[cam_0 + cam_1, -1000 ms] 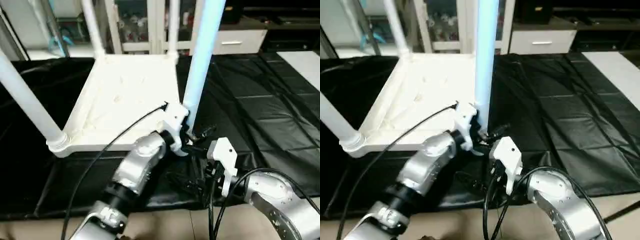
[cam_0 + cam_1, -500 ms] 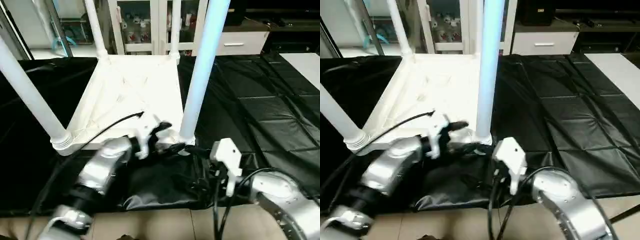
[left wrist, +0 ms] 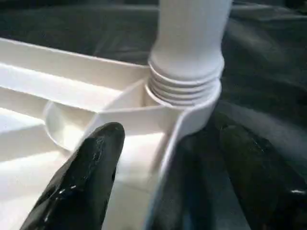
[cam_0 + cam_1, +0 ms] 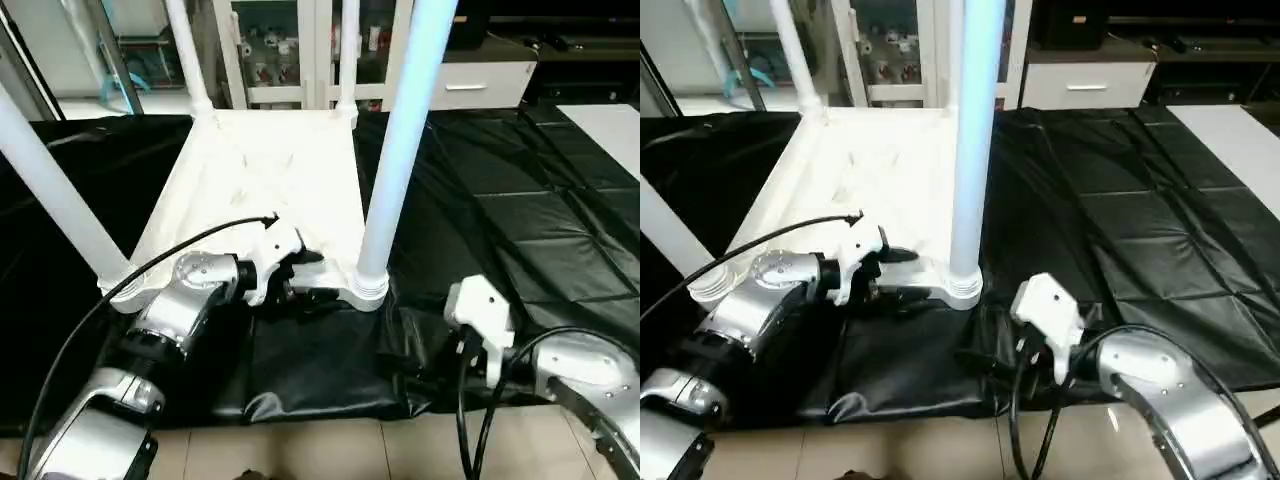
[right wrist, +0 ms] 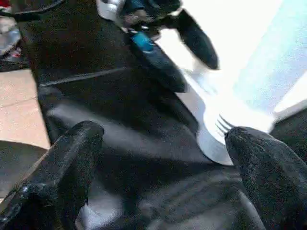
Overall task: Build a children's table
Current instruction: Rotate table base
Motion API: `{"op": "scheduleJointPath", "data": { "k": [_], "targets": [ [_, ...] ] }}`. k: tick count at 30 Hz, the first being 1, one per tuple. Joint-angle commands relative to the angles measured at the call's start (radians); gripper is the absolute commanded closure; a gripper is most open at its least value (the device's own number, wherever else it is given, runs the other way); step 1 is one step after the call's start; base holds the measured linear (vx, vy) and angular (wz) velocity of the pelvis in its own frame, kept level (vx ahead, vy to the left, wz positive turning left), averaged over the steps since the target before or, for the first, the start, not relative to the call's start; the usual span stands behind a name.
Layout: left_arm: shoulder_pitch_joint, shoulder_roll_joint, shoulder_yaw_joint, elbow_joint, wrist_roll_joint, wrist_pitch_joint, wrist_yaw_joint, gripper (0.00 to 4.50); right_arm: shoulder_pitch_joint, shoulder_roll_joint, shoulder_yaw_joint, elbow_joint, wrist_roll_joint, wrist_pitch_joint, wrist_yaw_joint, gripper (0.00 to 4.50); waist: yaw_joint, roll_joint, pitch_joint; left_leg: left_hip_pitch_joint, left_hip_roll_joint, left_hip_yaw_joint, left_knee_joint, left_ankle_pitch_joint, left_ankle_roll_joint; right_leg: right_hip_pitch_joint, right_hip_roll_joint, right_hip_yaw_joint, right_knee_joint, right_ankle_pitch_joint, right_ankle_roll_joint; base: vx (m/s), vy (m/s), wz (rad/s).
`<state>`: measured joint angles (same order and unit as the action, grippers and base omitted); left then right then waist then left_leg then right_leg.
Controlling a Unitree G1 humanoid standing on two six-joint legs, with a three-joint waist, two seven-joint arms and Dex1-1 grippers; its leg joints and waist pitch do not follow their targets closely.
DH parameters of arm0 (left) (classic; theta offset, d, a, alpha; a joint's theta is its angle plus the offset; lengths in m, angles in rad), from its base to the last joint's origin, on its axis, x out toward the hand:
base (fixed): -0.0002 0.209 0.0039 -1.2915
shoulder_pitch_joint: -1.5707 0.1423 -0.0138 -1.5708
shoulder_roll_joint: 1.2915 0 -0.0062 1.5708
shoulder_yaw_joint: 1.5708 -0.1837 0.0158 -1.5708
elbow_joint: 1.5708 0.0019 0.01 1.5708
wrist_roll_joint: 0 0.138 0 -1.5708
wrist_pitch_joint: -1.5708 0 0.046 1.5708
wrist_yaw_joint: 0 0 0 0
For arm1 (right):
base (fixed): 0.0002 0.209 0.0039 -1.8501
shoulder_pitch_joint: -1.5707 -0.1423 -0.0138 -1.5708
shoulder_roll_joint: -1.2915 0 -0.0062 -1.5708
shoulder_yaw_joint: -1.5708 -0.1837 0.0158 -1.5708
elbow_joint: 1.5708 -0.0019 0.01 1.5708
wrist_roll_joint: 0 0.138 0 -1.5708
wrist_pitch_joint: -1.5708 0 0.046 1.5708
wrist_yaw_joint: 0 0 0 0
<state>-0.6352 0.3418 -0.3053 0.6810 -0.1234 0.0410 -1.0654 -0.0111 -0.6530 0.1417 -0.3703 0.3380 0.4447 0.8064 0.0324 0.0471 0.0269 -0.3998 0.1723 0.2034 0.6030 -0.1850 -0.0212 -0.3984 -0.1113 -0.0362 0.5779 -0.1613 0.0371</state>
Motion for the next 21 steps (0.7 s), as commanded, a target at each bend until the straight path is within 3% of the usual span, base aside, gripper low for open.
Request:
{"op": "scheduleJointPath", "data": {
  "k": [1,4,5,8,21],
  "targets": [
    [-0.025,0.004,-0.006,0.023,0.005,-0.001,-0.046,1.21,-0.015,-0.013,-0.030,0.014,-0.015,-0.006,-0.015,0.00,-0.002,-0.009,-0.057,0.036,0.050,-0.025,-0.081,-0.266,0.027,0.031,-0.030,0.022,-0.053,-0.172,-0.239,0.000,0.000,0.00],
    [-0.042,0.006,-0.012,0.056,0.020,-0.015,-0.063,1.53,-0.018,-0.020,-0.044,0.023,-0.017,-0.009,-0.019,0.00,-0.002,-0.009,-0.057,0.037,0.050,-0.024,-0.081,-0.267,0.030,0.031,-0.030,0.021,-0.054,-0.169,-0.247,0.000,0.000,0.00],
    [-0.059,0.010,-0.019,0.093,0.044,-0.041,-0.057,1.53,-0.016,-0.028,-0.054,0.027,-0.019,-0.015,-0.015,0.00,-0.001,-0.005,-0.057,0.038,0.050,-0.024,-0.080,-0.270,0.030,0.032,-0.031,0.022,-0.053,-0.167,-0.250,0.000,0.000,0.00],
    [-0.075,0.013,-0.024,0.129,0.067,-0.070,-0.052,1.75,-0.012,-0.034,-0.059,0.027,-0.022,-0.018,-0.009,0.00,-0.002,-0.007,-0.057,0.036,0.051,-0.025,-0.081,-0.275,0.034,0.034,-0.033,0.021,-0.054,-0.169,-0.250,0.000,0.000,0.00],
    [-0.114,0.018,-0.055,0.236,0.157,-0.162,-0.058,2.91,-0.006,-0.040,-0.052,0.031,-0.034,-0.033,0.000,0.00,-0.002,-0.006,-0.058,0.038,0.053,-0.025,-0.080,-0.276,0.040,0.034,-0.033,0.021,-0.052,-0.147,-0.267,0.000,0.000,0.00]
  ]
}}
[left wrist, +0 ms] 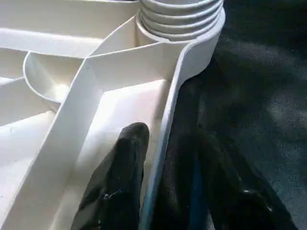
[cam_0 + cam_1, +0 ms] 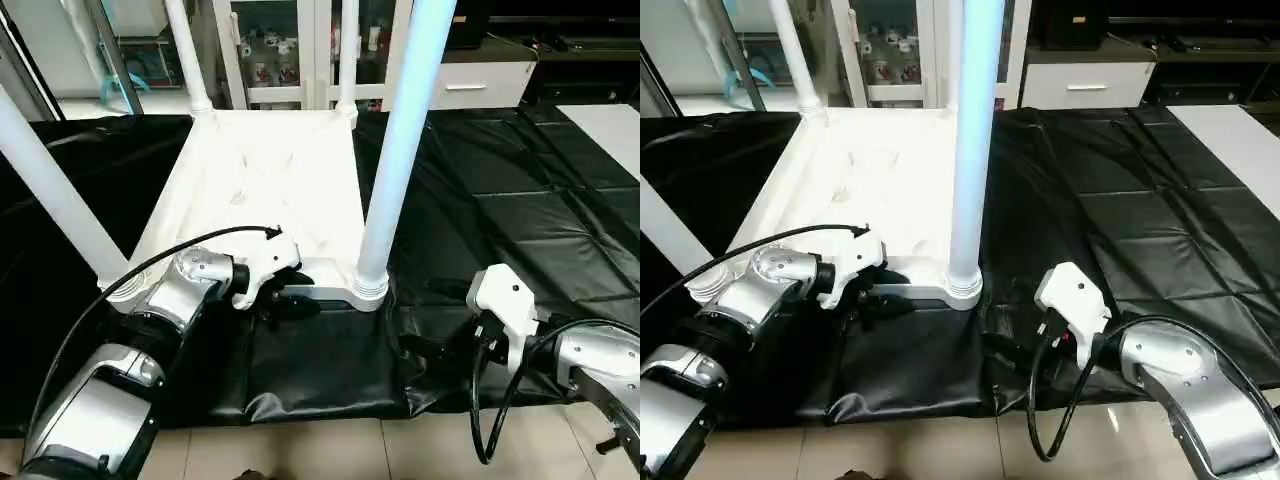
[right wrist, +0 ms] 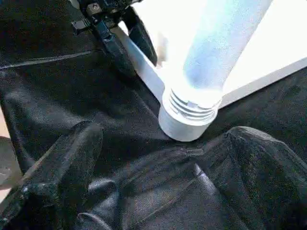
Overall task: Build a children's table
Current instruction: Rotate table base
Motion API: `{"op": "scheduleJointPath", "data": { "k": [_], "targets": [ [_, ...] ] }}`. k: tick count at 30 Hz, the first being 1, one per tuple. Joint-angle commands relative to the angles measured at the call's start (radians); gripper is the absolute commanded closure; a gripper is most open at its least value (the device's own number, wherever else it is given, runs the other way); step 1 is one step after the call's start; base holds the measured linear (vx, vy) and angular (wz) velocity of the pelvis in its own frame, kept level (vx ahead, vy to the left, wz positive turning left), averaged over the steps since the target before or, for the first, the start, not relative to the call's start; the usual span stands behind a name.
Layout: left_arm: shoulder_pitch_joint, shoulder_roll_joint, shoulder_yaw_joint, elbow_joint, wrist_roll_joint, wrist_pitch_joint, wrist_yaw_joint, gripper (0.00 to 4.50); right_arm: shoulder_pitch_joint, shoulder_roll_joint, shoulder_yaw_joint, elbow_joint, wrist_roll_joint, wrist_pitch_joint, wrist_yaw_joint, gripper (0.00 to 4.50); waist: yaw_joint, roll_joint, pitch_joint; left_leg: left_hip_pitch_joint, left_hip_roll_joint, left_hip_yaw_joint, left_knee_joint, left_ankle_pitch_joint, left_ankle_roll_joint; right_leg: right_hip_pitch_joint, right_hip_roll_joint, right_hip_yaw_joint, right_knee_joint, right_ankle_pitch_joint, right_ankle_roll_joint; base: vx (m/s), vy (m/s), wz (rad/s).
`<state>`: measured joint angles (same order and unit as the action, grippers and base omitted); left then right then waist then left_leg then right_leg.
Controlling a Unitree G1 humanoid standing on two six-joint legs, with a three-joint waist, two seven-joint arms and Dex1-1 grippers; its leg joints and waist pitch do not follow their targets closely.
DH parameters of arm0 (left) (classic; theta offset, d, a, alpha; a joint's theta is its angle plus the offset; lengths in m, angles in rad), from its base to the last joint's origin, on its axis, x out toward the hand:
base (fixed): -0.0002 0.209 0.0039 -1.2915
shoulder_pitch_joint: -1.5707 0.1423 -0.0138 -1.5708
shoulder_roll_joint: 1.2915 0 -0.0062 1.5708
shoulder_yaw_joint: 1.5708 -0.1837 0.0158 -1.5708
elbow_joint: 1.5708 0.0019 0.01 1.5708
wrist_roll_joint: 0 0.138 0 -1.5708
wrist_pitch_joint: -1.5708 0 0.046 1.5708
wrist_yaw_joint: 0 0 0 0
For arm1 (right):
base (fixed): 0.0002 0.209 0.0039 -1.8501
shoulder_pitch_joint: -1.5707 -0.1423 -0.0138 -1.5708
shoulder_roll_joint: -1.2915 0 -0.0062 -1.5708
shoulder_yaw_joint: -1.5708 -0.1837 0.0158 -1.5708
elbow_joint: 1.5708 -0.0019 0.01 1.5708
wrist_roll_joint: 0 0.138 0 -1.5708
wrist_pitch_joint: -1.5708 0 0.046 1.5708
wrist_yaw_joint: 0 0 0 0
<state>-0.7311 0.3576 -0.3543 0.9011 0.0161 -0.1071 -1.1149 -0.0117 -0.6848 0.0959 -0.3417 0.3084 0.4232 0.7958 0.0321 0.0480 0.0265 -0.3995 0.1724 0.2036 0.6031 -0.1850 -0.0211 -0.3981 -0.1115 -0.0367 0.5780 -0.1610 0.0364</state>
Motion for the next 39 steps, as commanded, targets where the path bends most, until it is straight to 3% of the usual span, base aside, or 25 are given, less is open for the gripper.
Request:
{"op": "scheduleJointPath", "data": {
  "k": [1,11,15,16,17,21,26,28,30,33,35,36,39],
  "targets": [
    [-0.019,0.001,-0.006,0.019,0.019,-0.017,-0.008,2.97,-0.005,-0.007,-0.005,0.002,-0.006,-0.013,0.010,0.00,-0.002,-0.007,-0.057,0.037,0.053,-0.026,-0.081,-0.278,0.039,0.035,-0.033,0.021,-0.052,-0.151,-0.266,0.000,0.000,0.00],
    [-0.014,-0.033,-0.017,0.049,0.052,-0.045,0.014,3.75,-0.001,0.003,0.007,0.002,-0.022,-0.027,0.003,0.00,-0.001,-0.005,-0.058,0.036,0.053,-0.025,-0.079,-0.263,0.051,0.037,-0.033,0.020,-0.050,-0.114,-0.277,0.000,0.000,0.00],
    [0.009,-0.022,-0.017,0.033,0.074,-0.033,0.049,4.10,-0.002,0.017,0.006,0.004,-0.032,-0.030,-0.017,0.00,-0.003,-0.002,-0.058,0.036,0.054,-0.027,-0.082,-0.288,0.042,0.037,-0.033,0.020,-0.053,-0.146,-0.269,0.000,0.000,0.00],
    [0.018,-0.016,-0.014,0.023,0.079,-0.021,0.068,4.16,-0.002,0.026,0.003,0.007,-0.036,-0.030,-0.029,0.00,-0.003,0.005,-0.058,0.037,0.053,-0.028,-0.082,-0.293,0.038,0.036,-0.034,0.020,-0.053,-0.152,-0.268,0.000,0.000,0.00],
    [0.031,-0.009,-0.010,0.007,0.087,0.004,0.098,4.16,-0.003,0.039,-0.001,0.013,-0.043,-0.028,-0.051,0.00,-0.005,0.002,-0.058,0.036,0.054,-0.028,-0.084,-0.294,0.035,0.037,-0.033,0.020,-0.054,-0.148,-0.267,0.000,0.000,0.00],
    [0.123,0.030,0.034,-0.118,0.100,0.101,0.212,4.36,-0.002,0.085,-0.016,0.037,-0.053,-0.017,-0.123,0.00,-0.029,0.000,-0.054,0.029,0.051,-0.032,-0.089,-0.338,0.023,0.040,-0.032,0.016,-0.057,-0.205,-0.256,0.000,0.000,0.00],
    [0.230,0.053,0.065,-0.268,0.121,0.188,0.277,4.47,0.008,0.091,-0.016,0.045,-0.057,-0.016,-0.125,0.00,-0.068,-0.006,-0.044,0.014,0.047,-0.046,-0.099,-0.420,0.002,0.046,-0.033,0.008,-0.070,-0.401,-0.181,-0.007,-0.002,-0.08],
    [0.258,0.050,0.071,-0.322,0.116,0.216,0.277,4.49,0.003,0.094,-0.019,0.050,-0.060,-0.015,-0.125,0.00,-0.085,-0.011,-0.042,0.021,0.042,-0.050,-0.095,-0.465,-0.010,0.033,-0.033,0.005,-0.085,-0.521,-0.141,0.000,0.000,0.00],
    [0.275,0.050,0.069,-0.357,0.113,0.228,0.275,4.50,-0.001,0.095,-0.021,0.053,-0.062,-0.013,-0.126,0.00,-0.093,-0.008,-0.042,0.020,0.043,-0.053,-0.096,-0.461,-0.008,0.030,-0.032,0.007,-0.087,-0.517,-0.140,0.000,0.000,0.00],
    [0.312,0.038,0.062,-0.443,0.100,0.264,0.288,4.50,-0.021,0.094,-0.024,0.070,-0.062,-0.011,-0.134,0.00,-0.099,-0.007,-0.044,0.031,0.044,-0.050,-0.091,-0.480,-0.006,0.020,-0.029,0.009,-0.090,-0.490,-0.155,0.000,0.000,0.00],
    [0.335,0.021,0.052,-0.489,0.064,0.208,0.250,4.50,-0.039,0.094,-0.023,0.085,-0.062,-0.012,-0.134,0.00,-0.100,-0.014,-0.044,0.025,0.045,-0.049,-0.095,-0.459,0.006,0.023,-0.026,0.009,-0.086,-0.440,-0.172,0.000,0.000,0.00],
    [0.342,0.016,0.049,-0.503,0.054,0.200,0.237,4.50,-0.044,0.095,-0.023,0.089,-0.062,-0.012,-0.134,0.00,-0.101,-0.012,-0.045,0.025,0.046,-0.047,-0.094,-0.451,0.010,0.023,-0.026,0.010,-0.083,-0.416,-0.180,0.000,0.000,0.00],
    [0.350,0.015,0.039,-0.526,0.069,0.207,0.230,4.50,-0.061,0.098,-0.025,0.089,-0.041,-0.011,-0.112,0.00,-0.093,-0.012,-0.048,0.029,0.045,-0.040,-0.090,-0.416,0.029,0.022,-0.025,0.015,-0.080,-0.353,-0.198,0.000,0.000,0.00]
  ]
}}
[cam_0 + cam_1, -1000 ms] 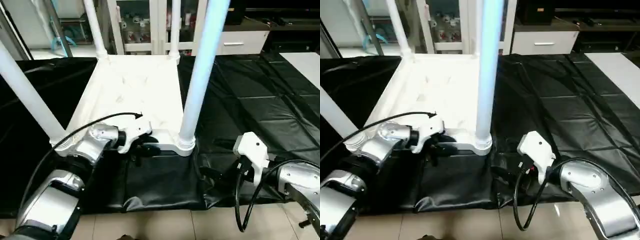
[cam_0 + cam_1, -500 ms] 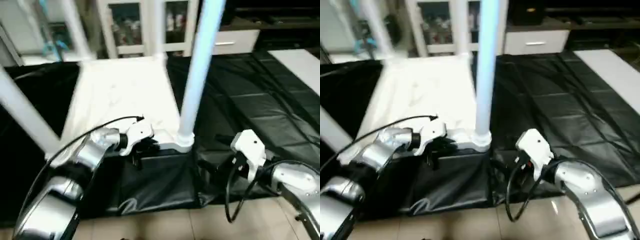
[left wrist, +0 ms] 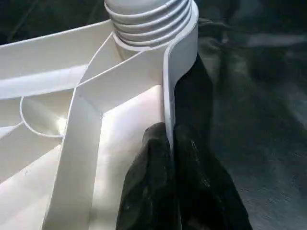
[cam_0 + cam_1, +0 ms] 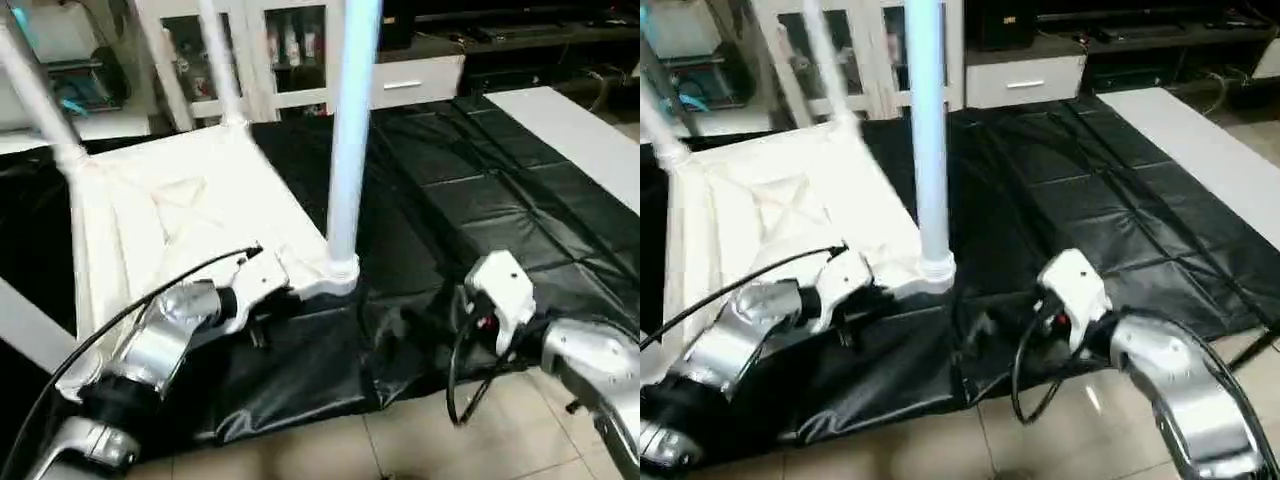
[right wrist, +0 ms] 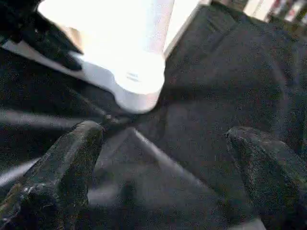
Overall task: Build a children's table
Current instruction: Rotate table base
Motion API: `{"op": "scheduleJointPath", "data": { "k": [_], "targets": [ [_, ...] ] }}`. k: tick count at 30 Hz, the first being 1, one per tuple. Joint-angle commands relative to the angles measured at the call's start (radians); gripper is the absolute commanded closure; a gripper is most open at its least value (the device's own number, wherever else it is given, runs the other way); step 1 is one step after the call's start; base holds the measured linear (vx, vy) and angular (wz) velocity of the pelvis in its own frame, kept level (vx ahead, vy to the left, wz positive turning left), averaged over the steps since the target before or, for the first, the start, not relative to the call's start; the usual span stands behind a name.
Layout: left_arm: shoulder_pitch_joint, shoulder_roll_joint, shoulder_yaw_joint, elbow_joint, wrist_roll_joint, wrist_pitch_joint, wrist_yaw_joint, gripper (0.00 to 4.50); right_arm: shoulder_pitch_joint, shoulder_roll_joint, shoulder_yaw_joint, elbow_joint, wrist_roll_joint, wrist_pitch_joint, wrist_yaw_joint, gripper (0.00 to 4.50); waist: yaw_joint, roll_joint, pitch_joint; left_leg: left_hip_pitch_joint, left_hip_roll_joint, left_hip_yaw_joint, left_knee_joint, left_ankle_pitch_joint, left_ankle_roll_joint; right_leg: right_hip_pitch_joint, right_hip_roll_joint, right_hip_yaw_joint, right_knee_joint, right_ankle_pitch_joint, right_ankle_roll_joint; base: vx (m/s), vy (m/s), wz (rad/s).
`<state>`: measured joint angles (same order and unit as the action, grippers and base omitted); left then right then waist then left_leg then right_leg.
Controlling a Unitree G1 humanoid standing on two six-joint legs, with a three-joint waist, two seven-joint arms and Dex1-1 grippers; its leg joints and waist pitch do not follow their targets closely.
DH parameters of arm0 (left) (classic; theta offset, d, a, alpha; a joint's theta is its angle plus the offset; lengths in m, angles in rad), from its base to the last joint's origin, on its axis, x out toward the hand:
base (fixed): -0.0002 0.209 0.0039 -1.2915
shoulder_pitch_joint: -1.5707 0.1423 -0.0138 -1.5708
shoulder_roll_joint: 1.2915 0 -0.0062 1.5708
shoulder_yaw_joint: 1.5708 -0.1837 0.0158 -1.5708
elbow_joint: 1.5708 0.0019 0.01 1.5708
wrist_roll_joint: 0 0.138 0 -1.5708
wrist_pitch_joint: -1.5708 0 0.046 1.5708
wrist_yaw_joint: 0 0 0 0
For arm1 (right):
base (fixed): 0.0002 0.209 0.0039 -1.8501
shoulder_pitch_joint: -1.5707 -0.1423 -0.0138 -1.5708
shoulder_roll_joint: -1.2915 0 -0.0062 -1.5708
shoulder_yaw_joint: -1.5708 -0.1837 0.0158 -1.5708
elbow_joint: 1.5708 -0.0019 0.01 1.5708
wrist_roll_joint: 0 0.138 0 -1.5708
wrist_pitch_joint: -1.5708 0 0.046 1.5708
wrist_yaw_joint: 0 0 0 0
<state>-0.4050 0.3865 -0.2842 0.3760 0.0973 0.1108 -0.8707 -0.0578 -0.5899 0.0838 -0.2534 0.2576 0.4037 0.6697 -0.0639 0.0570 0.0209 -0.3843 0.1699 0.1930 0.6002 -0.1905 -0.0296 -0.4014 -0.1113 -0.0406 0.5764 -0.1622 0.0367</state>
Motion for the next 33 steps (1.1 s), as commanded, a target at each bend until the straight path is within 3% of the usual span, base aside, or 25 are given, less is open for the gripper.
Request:
{"op": "scheduleJointPath", "data": {
  "k": [1,4,5,8,13,16,21,25,26,27,28,33],
  "targets": [
    [0.024,-0.014,-0.032,-0.003,-0.012,-0.010,-0.014,4.50,-0.016,0.003,-0.013,0.000,0.010,0.008,0.016,0.00,0.010,-0.018,-0.044,0.018,0.049,-0.026,-0.085,-0.393,0.045,0.024,-0.026,0.021,-0.076,-0.329,-0.207,0.000,0.000,0.00],
    [0.018,-0.024,-0.026,0.002,-0.038,-0.042,-0.036,4.50,-0.037,-0.005,-0.022,0.013,0.035,0.003,0.052,0.00,0.025,-0.023,-0.045,0.015,0.050,-0.022,-0.084,-0.338,0.060,0.029,-0.026,0.022,-0.071,-0.289,-0.215,0.000,0.000,0.00],
    [0.014,-0.028,-0.021,0.005,-0.044,-0.045,-0.036,4.18,-0.041,-0.006,-0.024,0.019,0.038,0.002,0.057,0.00,0.028,-0.025,-0.046,0.016,0.050,-0.021,-0.083,-0.332,0.063,0.029,-0.026,0.022,-0.070,-0.285,-0.217,0.000,0.000,0.00],
    [-0.008,-0.046,0.008,0.016,-0.073,-0.036,-0.040,3.86,-0.060,-0.011,-0.033,0.043,0.051,-0.004,0.074,0.00,0.039,-0.028,-0.047,0.014,0.050,-0.019,-0.081,-0.301,0.071,0.030,-0.028,0.022,-0.068,-0.280,-0.224,0.000,0.000,0.00],
    [-0.068,-0.038,-0.002,0.054,-0.096,-0.028,-0.141,3.66,-0.098,-0.020,-0.029,0.075,0.066,-0.010,0.120,0.00,0.060,-0.038,-0.046,0.019,0.054,-0.015,-0.083,-0.282,0.058,0.027,-0.025,0.024,-0.063,-0.264,-0.226,0.000,0.000,0.00],
    [-0.104,-0.030,-0.014,0.103,-0.080,-0.051,-0.171,3.66,-0.111,-0.025,-0.025,0.078,0.067,-0.008,0.137,0.00,0.067,-0.038,-0.045,0.021,0.052,-0.013,-0.081,-0.266,0.053,0.028,-0.026,0.026,-0.060,-0.236,-0.227,0.000,0.000,0.00],
    [-0.157,-0.029,-0.020,0.180,-0.057,-0.082,-0.171,3.66,-0.117,-0.032,-0.023,0.082,0.068,-0.013,0.151,0.00,0.070,-0.040,-0.046,0.019,0.052,-0.013,-0.078,-0.235,0.064,0.035,-0.028,0.026,-0.055,-0.182,-0.248,0.000,0.000,0.00],
    [-0.194,-0.031,-0.027,0.227,-0.049,-0.095,-0.186,3.66,-0.117,-0.036,-0.026,0.081,0.063,-0.012,0.163,0.00,0.070,-0.042,-0.044,0.020,0.053,-0.013,-0.079,-0.258,0.056,0.034,-0.030,0.026,-0.058,-0.228,-0.246,0.000,0.000,0.00],
    [-0.206,-0.031,-0.038,0.253,-0.037,-0.100,-0.194,3.66,-0.117,-0.037,-0.027,0.080,0.059,-0.012,0.163,0.00,0.071,-0.032,-0.044,0.021,0.053,-0.015,-0.079,-0.259,0.051,0.034,-0.030,0.026,-0.056,-0.223,-0.249,0.000,0.000,0.00],
    [-0.207,-0.031,-0.039,0.255,-0.036,-0.100,-0.194,3.66,-0.118,-0.036,-0.028,0.080,0.059,-0.012,0.163,0.00,0.067,-0.039,-0.044,0.020,0.051,-0.013,-0.079,-0.263,0.051,0.033,-0.026,0.026,-0.059,-0.222,-0.247,0.000,0.000,0.00],
    [-0.214,-0.033,-0.045,0.276,-0.028,-0.099,-0.189,3.66,-0.121,-0.034,-0.030,0.082,0.057,-0.010,0.160,0.00,0.069,-0.035,-0.044,0.020,0.052,-0.014,-0.079,-0.263,0.049,0.035,-0.028,0.026,-0.058,-0.219,-0.249,0.000,0.000,0.00],
    [-0.223,-0.037,-0.055,0.310,-0.023,-0.098,-0.210,3.81,-0.135,-0.030,-0.033,0.098,0.054,-0.011,0.156,0.00,0.067,-0.038,-0.043,0.021,0.053,-0.015,-0.080,-0.288,0.041,0.034,-0.029,0.025,-0.061,-0.249,-0.249,0.000,0.000,0.00]
  ]
}}
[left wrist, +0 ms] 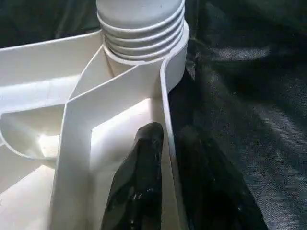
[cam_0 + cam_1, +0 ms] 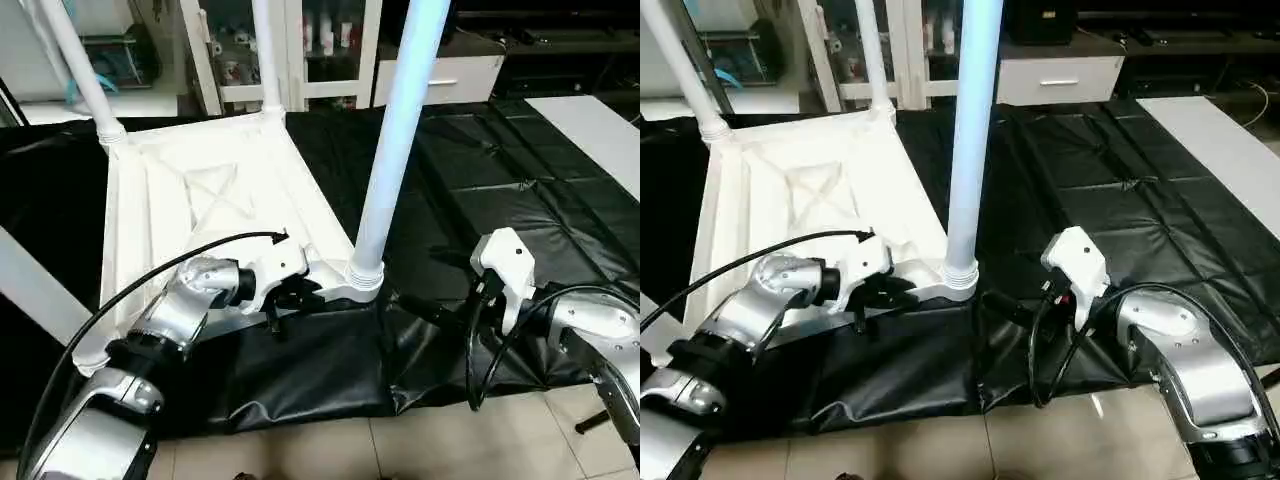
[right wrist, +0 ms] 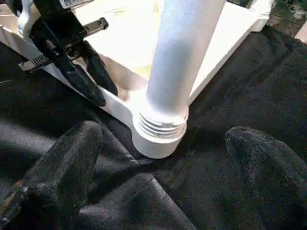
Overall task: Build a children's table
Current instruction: Rotate table base, then rotate leg to tighten
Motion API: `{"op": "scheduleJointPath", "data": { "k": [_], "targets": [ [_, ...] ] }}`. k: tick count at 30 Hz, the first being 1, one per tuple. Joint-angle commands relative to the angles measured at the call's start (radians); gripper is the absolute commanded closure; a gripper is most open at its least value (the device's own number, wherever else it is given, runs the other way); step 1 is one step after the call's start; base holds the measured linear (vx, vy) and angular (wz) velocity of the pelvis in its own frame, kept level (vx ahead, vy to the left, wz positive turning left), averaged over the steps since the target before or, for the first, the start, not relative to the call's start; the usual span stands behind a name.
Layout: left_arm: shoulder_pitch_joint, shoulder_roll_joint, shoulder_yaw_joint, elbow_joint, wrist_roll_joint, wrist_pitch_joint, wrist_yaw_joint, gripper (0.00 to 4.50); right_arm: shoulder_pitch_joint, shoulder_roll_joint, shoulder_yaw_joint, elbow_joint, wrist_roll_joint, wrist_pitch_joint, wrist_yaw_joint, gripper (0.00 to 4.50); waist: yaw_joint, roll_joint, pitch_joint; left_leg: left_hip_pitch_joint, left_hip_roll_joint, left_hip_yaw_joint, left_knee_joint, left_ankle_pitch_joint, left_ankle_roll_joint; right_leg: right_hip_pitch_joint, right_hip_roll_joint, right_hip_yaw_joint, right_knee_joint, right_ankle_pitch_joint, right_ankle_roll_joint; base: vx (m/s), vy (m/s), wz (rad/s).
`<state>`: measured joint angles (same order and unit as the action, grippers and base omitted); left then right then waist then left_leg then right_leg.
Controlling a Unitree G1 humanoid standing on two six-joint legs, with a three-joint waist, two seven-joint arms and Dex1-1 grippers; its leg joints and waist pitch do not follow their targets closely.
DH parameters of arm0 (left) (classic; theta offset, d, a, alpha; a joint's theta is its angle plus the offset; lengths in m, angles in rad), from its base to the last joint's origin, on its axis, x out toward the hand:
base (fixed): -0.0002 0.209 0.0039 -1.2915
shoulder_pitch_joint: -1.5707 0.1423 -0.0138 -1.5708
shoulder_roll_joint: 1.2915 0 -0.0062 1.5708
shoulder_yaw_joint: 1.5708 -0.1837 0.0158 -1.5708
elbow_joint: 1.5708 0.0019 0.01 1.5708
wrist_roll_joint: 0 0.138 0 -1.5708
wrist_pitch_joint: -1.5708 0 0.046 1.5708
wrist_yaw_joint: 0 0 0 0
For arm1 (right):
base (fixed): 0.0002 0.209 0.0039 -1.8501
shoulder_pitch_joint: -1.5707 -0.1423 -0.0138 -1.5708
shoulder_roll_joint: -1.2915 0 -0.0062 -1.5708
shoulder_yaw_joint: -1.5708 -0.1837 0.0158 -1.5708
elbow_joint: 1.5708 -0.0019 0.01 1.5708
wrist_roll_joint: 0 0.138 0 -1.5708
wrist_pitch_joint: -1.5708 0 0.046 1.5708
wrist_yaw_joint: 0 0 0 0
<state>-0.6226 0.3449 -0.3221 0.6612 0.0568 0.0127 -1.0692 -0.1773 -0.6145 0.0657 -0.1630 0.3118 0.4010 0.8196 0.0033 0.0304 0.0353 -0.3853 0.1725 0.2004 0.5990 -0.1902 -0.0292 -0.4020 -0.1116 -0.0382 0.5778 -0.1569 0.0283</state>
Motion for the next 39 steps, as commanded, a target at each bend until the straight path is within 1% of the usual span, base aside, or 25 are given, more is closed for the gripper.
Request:
{"op": "scheduleJointPath", "data": {
  "k": [1,3,4,5,7,10,13,14,16,17,18,19,20,21,22,23,26,27,28,31,32,33,36,38,39],
  "targets": [
    [-0.006,0.005,-0.021,0.030,0.019,-0.001,-0.017,3.91,-0.020,-0.005,-0.014,0.013,-0.001,-0.009,0.006,0.00,-0.002,-0.012,-0.058,0.023,0.050,-0.023,-0.079,-0.292,0.039,0.034,-0.028,0.022,-0.062,-0.260,-0.242,0.000,0.000,0.00],
    [-0.008,0.006,-0.023,0.041,0.022,-0.002,-0.021,4.10,-0.039,0.005,-0.017,0.030,0.001,-0.012,0.004,0.00,-0.002,-0.012,-0.058,0.023,0.050,-0.022,-0.079,-0.295,0.036,0.034,-0.028,0.023,-0.063,-0.264,-0.239,0.000,0.000,0.00],
    [-0.008,0.006,-0.023,0.042,0.022,-0.002,-0.021,4.10,-0.042,0.008,-0.017,0.032,0.003,-0.012,0.004,0.00,-0.002,-0.011,-0.057,0.023,0.050,-0.023,-0.079,-0.295,0.036,0.033,-0.028,0.023,-0.063,-0.262,-0.240,0.000,0.000,0.00],
    [-0.010,0.005,-0.021,0.050,0.023,-0.006,-0.020,4.27,-0.054,0.018,-0.021,0.041,0.015,-0.008,0.007,0.00,-0.002,-0.011,-0.058,0.023,0.050,-0.023,-0.079,-0.288,0.038,0.034,-0.028,0.023,-0.061,-0.250,-0.242,0.000,0.000,0.00],
    [-0.010,0.002,-0.016,0.057,0.016,-0.004,-0.029,4.42,-0.077,0.035,-0.016,0.074,0.027,-0.010,0.020,0.00,-0.004,-0.011,-0.061,0.023,0.049,-0.021,-0.076,-0.278,0.045,0.034,-0.027,0.022,-0.059,-0.224,-0.254,0.000,0.000,0.00],
    [-0.010,-0.003,-0.012,0.057,0.001,-0.005,-0.048,4.49,-0.093,0.044,-0.001,0.107,0.029,-0.020,0.045,0.00,-0.002,-0.011,-0.059,0.023,0.049,-0.020,-0.076,-0.279,0.048,0.034,-0.028,0.022,-0.060,-0.230,-0.257,0.000,0.000,0.00],
    [-0.005,-0.011,-0.009,0.044,-0.021,-0.012,-0.084,4.49,-0.118,0.054,0.019,0.155,0.038,-0.019,0.083,0.00,0.000,-0.010,-0.059,0.027,0.050,-0.019,-0.076,-0.288,0.045,0.031,-0.028,0.022,-0.061,-0.247,-0.265,0.000,0.000,0.00],
    [-0.001,-0.016,-0.011,0.031,-0.024,-0.011,-0.095,4.49,-0.135,0.054,0.030,0.188,0.044,-0.007,0.111,0.00,0.003,-0.011,-0.059,0.030,0.051,-0.018,-0.076,-0.294,0.042,0.029,-0.027,0.022,-0.061,-0.250,-0.265,0.000,0.000,0.00],
    [0.001,-0.020,-0.020,0.018,-0.021,-0.022,-0.105,4.49,-0.152,0.051,0.042,0.224,0.044,-0.001,0.145,0.00,0.004,-0.016,-0.059,0.029,0.052,-0.018,-0.077,-0.299,0.039,0.030,-0.028,0.022,-0.061,-0.258,-0.265,0.000,0.000,0.00],
    [0.001,-0.021,-0.024,0.016,-0.019,-0.027,-0.108,4.49,-0.157,0.050,0.045,0.235,0.044,0.001,0.157,0.00,0.005,-0.014,-0.059,0.027,0.052,-0.020,-0.078,-0.295,0.038,0.032,-0.029,0.022,-0.059,-0.259,-0.265,0.000,0.000,0.00],
    [0.001,-0.021,-0.025,0.014,-0.018,-0.028,-0.109,4.49,-0.159,0.050,0.047,0.239,0.043,0.001,0.161,0.00,0.008,-0.012,-0.059,0.028,0.053,-0.019,-0.078,-0.290,0.037,0.031,-0.029,0.022,-0.059,-0.255,-0.260,0.000,0.000,0.00],
    [0.003,-0.021,-0.035,0.007,-0.013,-0.031,-0.115,4.49,-0.171,0.045,0.057,0.265,0.035,0.000,0.185,0.00,0.008,-0.016,-0.059,0.026,0.053,-0.019,-0.078,-0.285,0.039,0.032,-0.028,0.023,-0.059,-0.248,-0.260,0.000,0.000,0.00],
    [0.003,-0.021,-0.035,0.007,-0.013,-0.031,-0.115,4.49,-0.171,0.045,0.057,0.265,0.035,0.000,0.185,0.00,0.008,-0.016,-0.060,0.026,0.053,-0.019,-0.077,-0.280,0.040,0.034,-0.030,0.022,-0.056,-0.242,-0.262,0.000,0.000,0.00],
    [0.007,-0.022,-0.043,-0.006,-0.011,-0.030,-0.123,4.49,-0.183,0.040,0.073,0.295,0.018,-0.013,0.204,0.00,0.012,-0.015,-0.061,0.027,0.053,-0.017,-0.076,-0.263,0.045,0.032,-0.029,0.023,-0.056,-0.225,-0.264,0.000,0.000,0.00],
    [0.010,-0.022,-0.045,-0.011,-0.011,-0.029,-0.127,4.49,-0.188,0.038,0.081,0.307,0.009,-0.021,0.210,0.00,0.011,-0.015,-0.062,0.025,0.053,-0.018,-0.075,-0.254,0.048,0.034,-0.029,0.022,-0.052,-0.213,-0.268,0.000,0.000,0.00],
    [0.011,-0.023,-0.047,-0.016,-0.011,-0.028,-0.132,4.49,-0.192,0.037,0.088,0.318,-0.002,-0.031,0.211,0.00,0.015,-0.011,-0.061,0.026,0.053,-0.016,-0.074,-0.242,0.050,0.034,-0.030,0.022,-0.053,-0.204,-0.271,0.000,0.000,0.00],
    [0.021,-0.027,-0.053,-0.035,-0.011,-0.026,-0.144,4.49,-0.213,0.042,0.108,0.360,-0.028,-0.053,0.219,0.00,0.024,-0.013,-0.063,0.026,0.053,-0.014,-0.072,-0.206,0.060,0.036,-0.029,0.022,-0.049,-0.167,-0.280,0.000,0.000,0.00],
    [0.025,-0.029,-0.058,-0.041,-0.008,-0.025,-0.146,4.49,-0.227,0.046,0.122,0.386,-0.046,-0.069,0.223,0.00,0.025,-0.009,-0.064,0.027,0.053,-0.014,-0.071,-0.198,0.063,0.036,-0.029,0.022,-0.047,-0.154,-0.284,0.000,0.000,0.00],
    [0.026,-0.030,-0.060,-0.043,-0.007,-0.025,-0.146,4.49,-0.233,0.049,0.126,0.397,-0.052,-0.074,0.223,0.00,0.023,-0.012,-0.063,0.024,0.052,-0.013,-0.071,-0.199,0.063,0.036,-0.028,0.021,-0.047,-0.155,-0.286,0.000,0.000,0.00],
    [0.027,-0.032,-0.065,-0.044,-0.006,-0.027,-0.146,4.49,-0.273,0.074,0.136,0.460,-0.069,-0.096,0.223,0.00,0.025,-0.011,-0.062,0.027,0.053,-0.013,-0.072,-0.219,0.057,0.035,-0.029,0.021,-0.049,-0.182,-0.285,0.000,0.000,0.00],
    [0.027,-0.032,-0.066,-0.043,-0.006,-0.027,-0.146,4.49,-0.279,0.078,0.137,0.469,-0.071,-0.099,0.223,0.00,0.025,-0.011,-0.062,0.028,0.054,-0.013,-0.072,-0.224,0.055,0.034,-0.028,0.021,-0.049,-0.186,-0.284,0.000,0.000,0.00],
    [0.026,-0.031,-0.066,-0.041,-0.005,-0.028,-0.145,4.49,-0.288,0.087,0.140,0.481,-0.070,-0.101,0.229,0.00,0.026,-0.007,-0.062,0.030,0.054,-0.013,-0.073,-0.230,0.050,0.033,-0.027,0.021,-0.050,-0.187,-0.282,0.000,0.000,0.00],
    [0.024,-0.031,-0.066,-0.037,-0.002,-0.029,-0.144,4.49,-0.301,0.099,0.145,0.497,-0.064,-0.100,0.246,0.00,0.026,-0.008,-0.063,0.028,0.053,-0.013,-0.074,-0.231,0.048,0.036,-0.026,0.020,-0.047,-0.171,-0.285,0.000,0.000,0.00],
    [0.024,-0.030,-0.063,-0.039,0.001,-0.027,-0.146,4.49,-0.312,0.104,0.162,0.520,-0.077,-0.114,0.265,0.00,0.027,-0.009,-0.064,0.027,0.054,-0.014,-0.073,-0.219,0.051,0.037,-0.028,0.020,-0.045,-0.157,-0.286,0.000,0.000,0.00],
    [0.025,-0.030,-0.062,-0.039,0.002,-0.026,-0.146,4.50,-0.315,0.104,0.167,0.528,-0.083,-0.120,0.270,0.18,0.026,-0.010,-0.064,0.026,0.053,-0.014,-0.072,-0.217,0.054,0.038,-0.027,0.019,-0.045,-0.155,-0.289,0.000,0.000,0.00]
  ]
}}
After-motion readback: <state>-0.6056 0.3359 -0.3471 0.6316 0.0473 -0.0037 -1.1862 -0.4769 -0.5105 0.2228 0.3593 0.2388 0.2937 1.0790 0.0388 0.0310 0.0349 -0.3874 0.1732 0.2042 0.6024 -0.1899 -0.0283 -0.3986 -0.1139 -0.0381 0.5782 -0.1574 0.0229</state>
